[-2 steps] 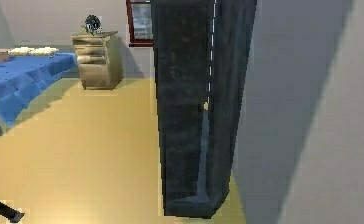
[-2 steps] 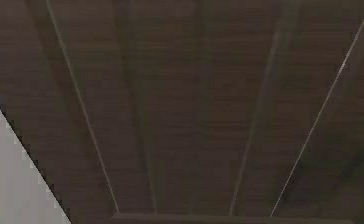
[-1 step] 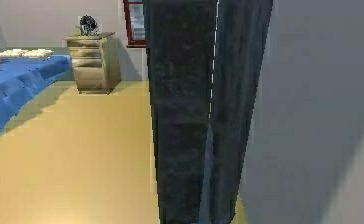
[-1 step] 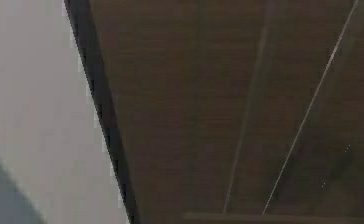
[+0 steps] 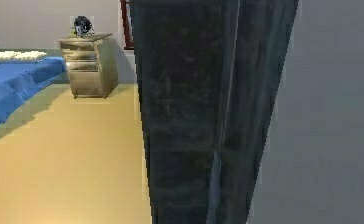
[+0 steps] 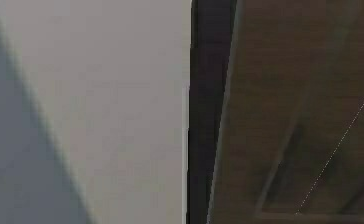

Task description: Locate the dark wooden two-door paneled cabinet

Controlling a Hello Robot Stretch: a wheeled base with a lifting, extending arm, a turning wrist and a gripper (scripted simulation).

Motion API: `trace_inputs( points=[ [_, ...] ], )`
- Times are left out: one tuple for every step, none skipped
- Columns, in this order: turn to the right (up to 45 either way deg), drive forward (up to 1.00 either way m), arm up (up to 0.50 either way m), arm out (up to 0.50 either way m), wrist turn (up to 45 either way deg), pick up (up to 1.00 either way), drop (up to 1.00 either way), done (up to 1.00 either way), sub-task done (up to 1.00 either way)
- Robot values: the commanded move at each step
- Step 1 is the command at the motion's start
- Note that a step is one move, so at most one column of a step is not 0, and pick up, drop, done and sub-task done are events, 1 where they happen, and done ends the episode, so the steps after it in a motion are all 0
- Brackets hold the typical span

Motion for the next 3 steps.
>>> trace_inputs(
  points=[
    [-45.0, 0.00, 0.00, 0.00, 0.0, 0.00, 0.00, 0.00, 0.00],
    [-45.0, 0.00, 0.00, 0.00, 0.0, 0.00, 0.00, 0.00, 0.00],
    [-39.0, 0.00, 0.00, 0.00, 0.0, 0.00, 0.00, 0.00, 0.00]
  ],
)
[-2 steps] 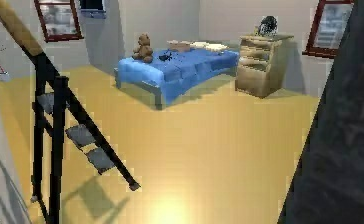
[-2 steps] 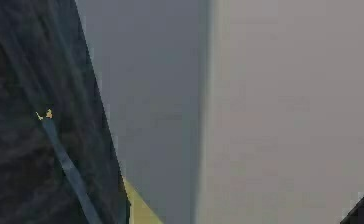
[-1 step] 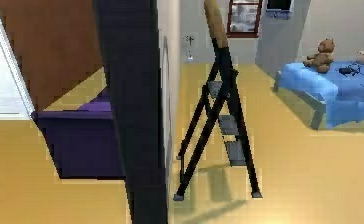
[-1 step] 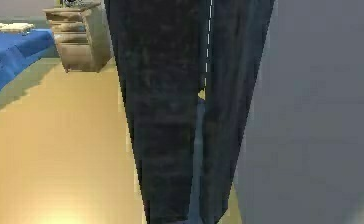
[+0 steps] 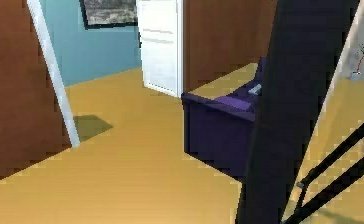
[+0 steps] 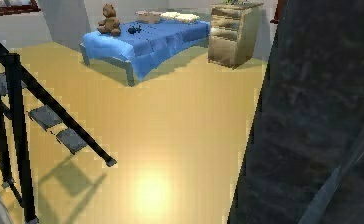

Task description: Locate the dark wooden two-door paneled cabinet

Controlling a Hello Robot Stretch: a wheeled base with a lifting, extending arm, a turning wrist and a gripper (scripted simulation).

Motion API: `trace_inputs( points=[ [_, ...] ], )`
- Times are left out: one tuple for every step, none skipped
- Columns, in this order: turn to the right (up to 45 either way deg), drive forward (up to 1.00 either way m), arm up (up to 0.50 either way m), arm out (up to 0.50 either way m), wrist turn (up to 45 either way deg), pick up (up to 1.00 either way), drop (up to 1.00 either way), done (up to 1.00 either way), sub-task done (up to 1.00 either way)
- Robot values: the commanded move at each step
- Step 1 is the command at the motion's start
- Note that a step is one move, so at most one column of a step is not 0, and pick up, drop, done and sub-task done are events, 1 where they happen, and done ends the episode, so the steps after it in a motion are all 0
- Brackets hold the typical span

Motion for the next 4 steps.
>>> trace_inputs(
  points=[
    [0.0, 0.20, 0.00, 0.00, 0.0, 0.00, 0.00, 0.00, 0.00],
    [45.0, 0.00, 0.00, 0.00, 0.0, 0.00, 0.00, 0.00, 0.00],
    [45.0, 0.00, 0.00, 0.00, 0.0, 0.00, 0.00, 0.00, 0.00],
    [45.0, 0.00, 0.00, 0.00, 0.0, 0.00, 0.00, 0.00, 0.00]
  ],
)
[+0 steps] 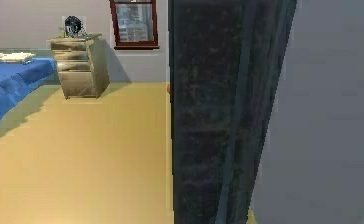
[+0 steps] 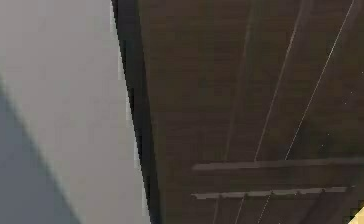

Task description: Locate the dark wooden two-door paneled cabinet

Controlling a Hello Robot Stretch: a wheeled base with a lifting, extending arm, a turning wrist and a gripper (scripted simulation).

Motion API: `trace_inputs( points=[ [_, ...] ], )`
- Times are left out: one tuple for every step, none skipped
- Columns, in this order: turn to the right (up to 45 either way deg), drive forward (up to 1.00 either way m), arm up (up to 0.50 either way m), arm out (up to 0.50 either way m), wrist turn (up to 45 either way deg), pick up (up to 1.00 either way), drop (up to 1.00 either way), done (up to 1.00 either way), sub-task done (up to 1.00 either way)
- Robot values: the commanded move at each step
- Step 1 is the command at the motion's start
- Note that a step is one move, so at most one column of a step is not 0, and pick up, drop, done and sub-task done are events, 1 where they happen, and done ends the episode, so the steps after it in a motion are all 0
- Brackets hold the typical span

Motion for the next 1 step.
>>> trace_inputs(
  points=[
    [0.0, 0.00, 0.00, 0.00, 0.0, 0.00, 0.00, 1.00, 0.00]
  ],
)
